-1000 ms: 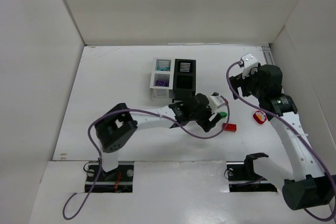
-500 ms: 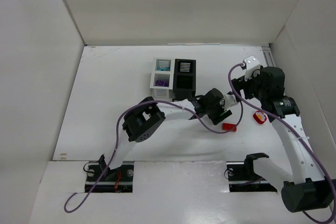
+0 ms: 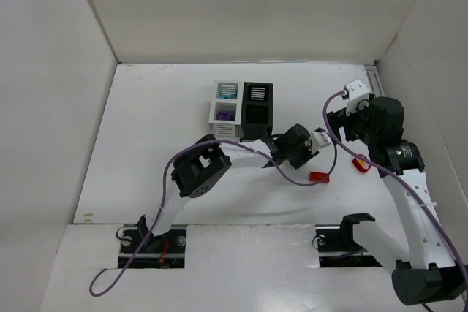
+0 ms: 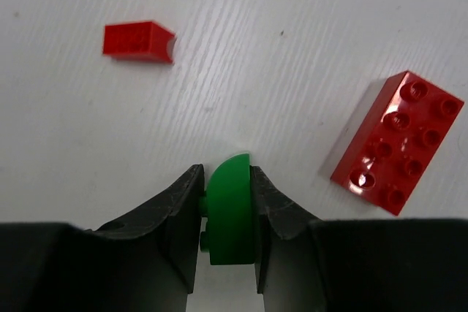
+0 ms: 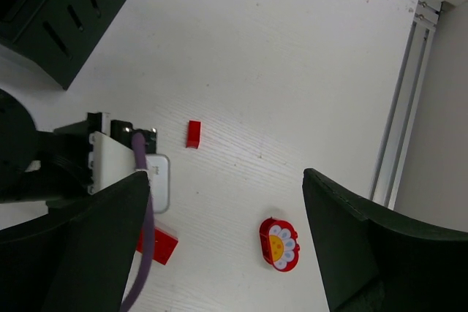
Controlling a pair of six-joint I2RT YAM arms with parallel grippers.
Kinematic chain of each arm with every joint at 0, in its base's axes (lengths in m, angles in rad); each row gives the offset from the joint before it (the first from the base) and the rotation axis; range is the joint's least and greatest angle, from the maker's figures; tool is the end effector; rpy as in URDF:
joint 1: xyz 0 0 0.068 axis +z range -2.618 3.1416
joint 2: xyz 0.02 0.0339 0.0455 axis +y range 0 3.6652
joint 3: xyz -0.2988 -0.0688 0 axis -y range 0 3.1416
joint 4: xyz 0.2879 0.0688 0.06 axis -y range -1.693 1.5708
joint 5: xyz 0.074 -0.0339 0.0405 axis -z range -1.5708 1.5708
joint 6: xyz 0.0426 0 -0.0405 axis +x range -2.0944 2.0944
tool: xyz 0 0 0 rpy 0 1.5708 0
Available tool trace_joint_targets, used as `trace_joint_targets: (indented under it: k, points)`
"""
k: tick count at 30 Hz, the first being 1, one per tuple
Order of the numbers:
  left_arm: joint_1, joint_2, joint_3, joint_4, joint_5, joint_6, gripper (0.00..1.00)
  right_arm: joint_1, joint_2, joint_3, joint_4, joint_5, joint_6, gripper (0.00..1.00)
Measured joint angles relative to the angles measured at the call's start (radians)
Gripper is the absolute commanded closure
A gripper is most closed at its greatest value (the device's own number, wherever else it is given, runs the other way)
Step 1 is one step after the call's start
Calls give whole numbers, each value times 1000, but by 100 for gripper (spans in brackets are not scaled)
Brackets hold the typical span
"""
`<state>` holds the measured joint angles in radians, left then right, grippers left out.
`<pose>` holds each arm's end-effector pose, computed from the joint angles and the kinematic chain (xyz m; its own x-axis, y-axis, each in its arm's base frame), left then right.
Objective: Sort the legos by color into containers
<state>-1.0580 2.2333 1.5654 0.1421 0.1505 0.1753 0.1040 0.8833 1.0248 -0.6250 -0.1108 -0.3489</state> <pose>0.2728 -0.4976 0.1596 -0.0811 0.4955 -0.8648 0.9539 0.2901 0.0767 0.2083 0.0265 0.3903 -0.3660 -0.3798 -0.8496 -0.3465 0.9029 -0.2544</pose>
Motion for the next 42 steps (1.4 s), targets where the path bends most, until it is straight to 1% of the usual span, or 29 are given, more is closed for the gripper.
trace_joint_targets:
  k: [2, 3, 4, 8, 10, 13, 15, 17, 19, 23, 24, 25, 28, 33, 36, 38, 41, 42]
  points:
    - [5, -48, -47, -1, -31, -18, 98, 0, 2, 0, -3, 9, 0, 10]
    - [11, -74, -62, -2, -49, -29, 100, 0, 3, 0, -4, 16, 1, 10]
    - [21, -102, -70, -3, -65, -40, 100, 0, 2, 0, -5, 25, 1, 8]
    - [95, -234, -71, 18, -123, -94, 100, 0, 1, 0, -5, 61, 4, 8]
    - [148, -304, -71, 43, -145, -117, 99, 0, -6, 0, -5, 83, 5, 8]
    - [226, -376, -68, 87, -188, -147, 93, 0, -20, 0, -5, 110, 5, 7]
    - [272, -384, -45, 95, -208, -165, 93, 0, -25, 0, -5, 121, 5, 7]
    - [301, -368, -19, 93, -222, -180, 90, 0, -26, -1, -5, 133, 5, 7]
    - [335, -329, 16, 92, -235, -190, 89, 0, -24, -1, -6, 141, 5, 7]
    - [365, -246, 62, 67, -257, -203, 88, 0, -7, -1, -12, 150, 5, 7]
    - [369, -231, 65, 56, -262, -204, 79, 0, -2, -1, -14, 153, 5, 7]
    - [370, -220, 65, 43, -267, -206, 72, 0, 2, -1, -17, 157, 5, 4]
    - [371, -211, 56, 23, -274, -208, 41, 0, 15, -2, -19, 166, 5, 2]
    - [370, -234, 27, 29, -283, -214, 24, 0, 83, -13, -3, 156, 5, 2]
    - [370, -270, 15, 18, -279, -214, 21, 0, 162, -35, 24, 135, 9, 3]
    - [370, -306, 11, 13, -277, -214, 13, 0, 219, -49, 38, 113, 13, 3]
    - [370, -405, -27, 15, -272, -222, 0, 0, 312, -58, 72, 83, 20, 7]
    - [370, -451, -54, 15, -270, -226, 0, 0, 343, -58, 85, 71, 24, 10]
